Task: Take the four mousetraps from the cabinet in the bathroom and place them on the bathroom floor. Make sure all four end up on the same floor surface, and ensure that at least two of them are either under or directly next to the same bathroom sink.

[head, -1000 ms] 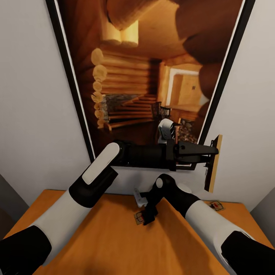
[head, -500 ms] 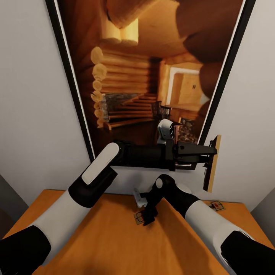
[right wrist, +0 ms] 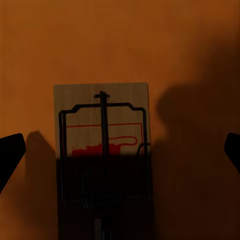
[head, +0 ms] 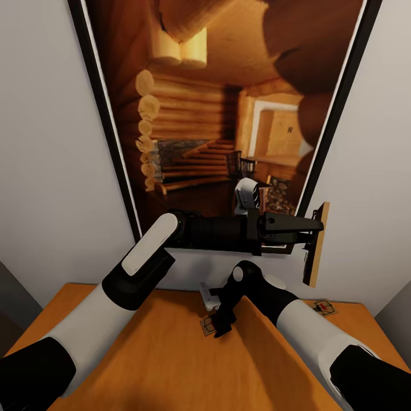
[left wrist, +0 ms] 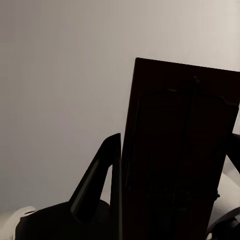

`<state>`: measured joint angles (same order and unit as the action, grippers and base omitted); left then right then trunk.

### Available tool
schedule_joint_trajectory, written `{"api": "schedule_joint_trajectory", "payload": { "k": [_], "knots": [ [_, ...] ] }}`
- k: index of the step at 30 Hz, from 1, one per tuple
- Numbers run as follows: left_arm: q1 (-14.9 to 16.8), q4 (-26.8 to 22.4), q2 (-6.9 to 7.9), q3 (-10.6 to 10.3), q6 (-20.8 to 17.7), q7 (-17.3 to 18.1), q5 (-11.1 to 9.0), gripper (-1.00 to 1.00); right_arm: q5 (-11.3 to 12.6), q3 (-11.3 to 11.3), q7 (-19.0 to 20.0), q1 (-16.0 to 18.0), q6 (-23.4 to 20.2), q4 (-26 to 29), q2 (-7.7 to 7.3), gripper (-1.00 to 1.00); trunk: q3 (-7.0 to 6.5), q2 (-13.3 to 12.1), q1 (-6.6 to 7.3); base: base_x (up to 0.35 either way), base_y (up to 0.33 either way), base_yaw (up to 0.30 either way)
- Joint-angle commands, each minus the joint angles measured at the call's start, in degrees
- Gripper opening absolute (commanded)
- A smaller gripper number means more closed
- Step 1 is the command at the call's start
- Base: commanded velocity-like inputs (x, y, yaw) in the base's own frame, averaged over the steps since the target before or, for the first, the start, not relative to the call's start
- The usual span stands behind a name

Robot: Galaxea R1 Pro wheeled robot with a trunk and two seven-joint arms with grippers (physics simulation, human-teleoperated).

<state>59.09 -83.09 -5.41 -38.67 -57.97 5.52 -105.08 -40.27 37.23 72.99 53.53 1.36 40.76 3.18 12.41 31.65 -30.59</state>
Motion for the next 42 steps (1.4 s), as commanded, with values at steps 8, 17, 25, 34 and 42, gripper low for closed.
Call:
{"api": "schedule_joint_trajectory", "payload": {
  "k": [8, 17, 25, 34, 42],
  "knots": [
    [0.06, 0.03, -0.01, 0.0, -0.12, 0.42, 0.63, -1.0, -0.25, 0.04, 0.13, 0.0, 0.14, 0.02, -0.02, 1.0, 1.18, 2.5, -1.34, 0.0, 0.0, 0.0],
    [0.06, 0.03, 0.01, 0.0, -0.13, 0.37, 0.65, -1.0, -0.19, 0.04, 0.13, -0.03, 0.14, 0.02, 0.02, 1.0, 2.79, 6.11, -3.32, 0.0, 0.0, 0.0],
    [0.06, 0.03, 0.07, 0.04, -0.13, 0.38, 0.61, -1.0, -0.19, 0.04, 0.13, -0.09, 0.14, 0.02, -0.01, 1.0, 2.79, 6.11, -3.32, 0.0, 0.0, 0.0],
    [0.06, 0.03, 0.08, 0.01, -0.13, 0.37, 0.62, -1.0, -0.19, 0.04, 0.13, -0.1, 0.14, 0.02, 0.07, 1.0, 4.23, 9.32, -5.07, 0.0, 0.0, 0.0],
    [0.06, 0.04, 0.19, 0.08, -0.13, 0.37, 0.58, -1.0, -0.19, -0.01, 0.08, -0.3, 0.22, -0.25, -0.01, -1.0, 4.23, 9.32, -5.07, 0.0, 0.0, 0.0]
  ]
}}
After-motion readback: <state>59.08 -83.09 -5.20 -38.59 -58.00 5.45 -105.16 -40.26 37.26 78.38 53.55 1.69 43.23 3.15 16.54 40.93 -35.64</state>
